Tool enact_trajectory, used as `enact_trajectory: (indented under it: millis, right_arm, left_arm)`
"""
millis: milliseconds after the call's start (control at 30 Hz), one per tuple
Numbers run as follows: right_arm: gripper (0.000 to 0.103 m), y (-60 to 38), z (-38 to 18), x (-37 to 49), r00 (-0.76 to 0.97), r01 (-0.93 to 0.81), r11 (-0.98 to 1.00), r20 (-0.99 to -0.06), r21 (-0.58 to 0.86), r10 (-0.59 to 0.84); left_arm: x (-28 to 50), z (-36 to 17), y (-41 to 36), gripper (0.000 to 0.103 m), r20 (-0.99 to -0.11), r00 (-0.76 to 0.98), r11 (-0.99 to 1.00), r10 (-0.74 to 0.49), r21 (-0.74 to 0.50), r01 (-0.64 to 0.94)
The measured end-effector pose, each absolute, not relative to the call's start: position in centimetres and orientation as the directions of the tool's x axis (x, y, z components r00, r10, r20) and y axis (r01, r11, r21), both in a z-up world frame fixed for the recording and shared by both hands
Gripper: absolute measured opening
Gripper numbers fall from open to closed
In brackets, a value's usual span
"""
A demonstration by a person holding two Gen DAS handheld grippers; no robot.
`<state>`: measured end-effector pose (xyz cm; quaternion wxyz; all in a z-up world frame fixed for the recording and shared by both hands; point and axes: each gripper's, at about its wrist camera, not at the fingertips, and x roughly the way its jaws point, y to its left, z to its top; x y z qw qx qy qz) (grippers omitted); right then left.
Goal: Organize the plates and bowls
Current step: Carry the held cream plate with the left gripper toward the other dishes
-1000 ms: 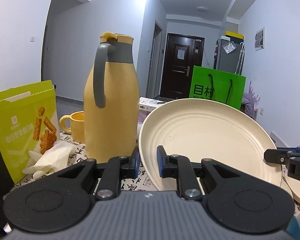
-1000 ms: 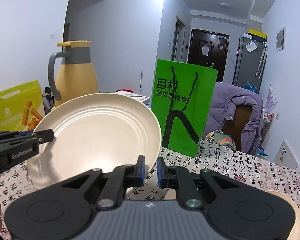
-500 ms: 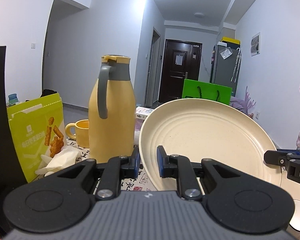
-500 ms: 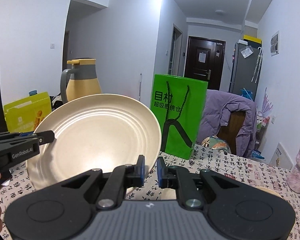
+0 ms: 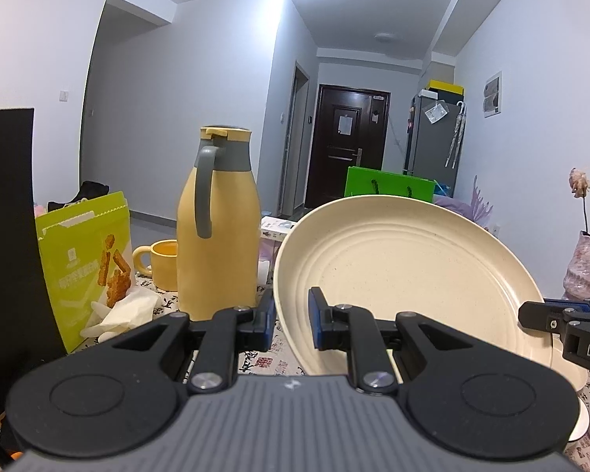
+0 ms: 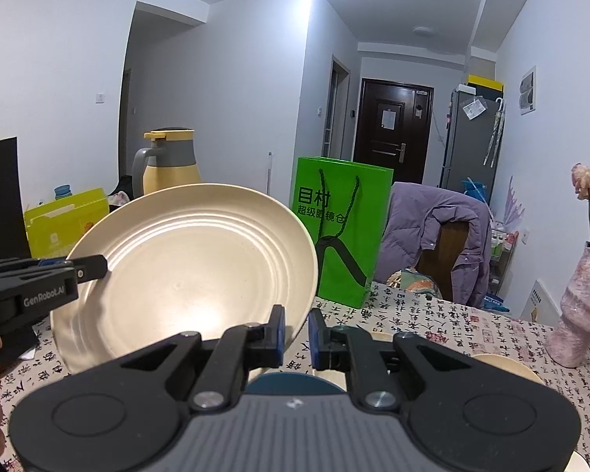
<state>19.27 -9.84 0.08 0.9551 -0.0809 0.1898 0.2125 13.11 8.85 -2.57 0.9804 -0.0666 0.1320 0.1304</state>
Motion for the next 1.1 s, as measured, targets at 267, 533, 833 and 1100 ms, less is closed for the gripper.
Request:
enact_trajectory:
  millis: [267, 533, 833, 1100]
  right_arm:
    - [0.012, -10.8, 0.8, 17.0, 0.848, -0.423, 0.904, -0.381, -0.069, 0.368]
    - [0.012, -11.8, 1.4, 15.4, 0.858, -0.406, 0.912, -0.369, -0.059, 0.358]
    - [0.012, -14.0, 1.7, 13.6, 0.872, -0.381, 0.923, -0.351, -0.051, 0.340]
    - [0.012, -16.3, 1.9, 11.8, 0.885, -0.359, 0.932, -0.333, -0.041, 0.326]
  left_arm:
    - [11.3, -2.1, 8.1, 0.017, -0.263, 0.938, 0.961, 0.226, -0.096, -0.258]
    - [9.7, -1.7, 7.2, 0.017, -0.253, 0.944, 0.967, 0.211, -0.085, -0.239]
    - [8.1, -1.2, 5.4, 0.018, -0.236, 0.953, 0.976, 0.188, -0.061, -0.208]
    - [6.6, -0.9, 3.2, 0.018, -0.229, 0.960, 0.983, 0.161, -0.054, -0.178]
